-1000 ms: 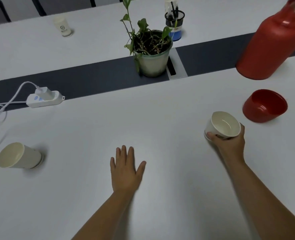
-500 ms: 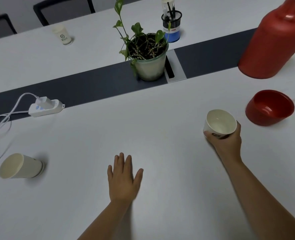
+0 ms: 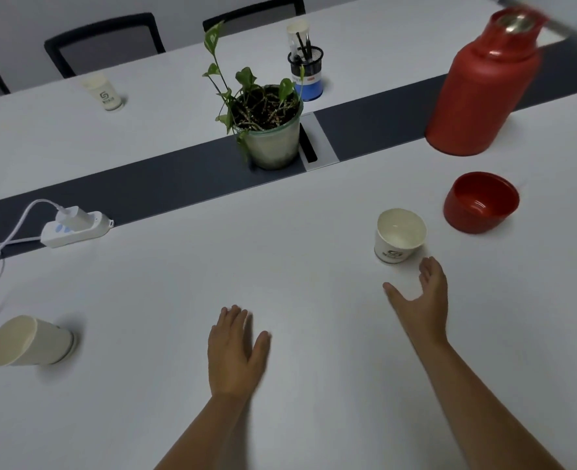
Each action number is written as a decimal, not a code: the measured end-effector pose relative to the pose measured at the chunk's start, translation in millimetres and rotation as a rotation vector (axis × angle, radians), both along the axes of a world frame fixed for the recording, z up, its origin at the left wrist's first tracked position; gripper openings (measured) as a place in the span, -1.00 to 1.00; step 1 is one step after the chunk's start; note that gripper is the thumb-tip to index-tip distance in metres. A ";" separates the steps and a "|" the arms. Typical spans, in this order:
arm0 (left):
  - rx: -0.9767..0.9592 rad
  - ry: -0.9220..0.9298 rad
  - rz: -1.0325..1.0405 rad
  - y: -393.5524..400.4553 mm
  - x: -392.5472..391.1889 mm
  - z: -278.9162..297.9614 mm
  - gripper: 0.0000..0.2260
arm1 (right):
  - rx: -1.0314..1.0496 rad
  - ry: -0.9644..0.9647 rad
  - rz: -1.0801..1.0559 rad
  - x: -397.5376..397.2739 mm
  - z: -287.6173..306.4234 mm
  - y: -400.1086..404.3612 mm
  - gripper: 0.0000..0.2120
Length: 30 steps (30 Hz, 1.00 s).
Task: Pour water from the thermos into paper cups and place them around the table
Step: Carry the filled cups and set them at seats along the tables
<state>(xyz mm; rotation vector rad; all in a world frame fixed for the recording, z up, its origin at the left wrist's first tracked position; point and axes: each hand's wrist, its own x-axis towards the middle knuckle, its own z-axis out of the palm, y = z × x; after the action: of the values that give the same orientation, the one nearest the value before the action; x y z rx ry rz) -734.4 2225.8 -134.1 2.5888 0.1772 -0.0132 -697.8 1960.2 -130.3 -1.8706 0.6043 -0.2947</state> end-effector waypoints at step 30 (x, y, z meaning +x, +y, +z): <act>-0.674 0.588 -0.700 -38.8 -424.4 49.6 -0.52 | 0.176 0.026 -0.736 -657.5 70.6 122.2 -0.64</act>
<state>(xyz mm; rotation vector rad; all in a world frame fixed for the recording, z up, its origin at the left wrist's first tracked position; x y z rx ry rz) -1158.9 2187.0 -84.5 1.7885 -0.4556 -0.9186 -1355.3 2082.4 -59.7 -1.4249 1.2852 -0.6683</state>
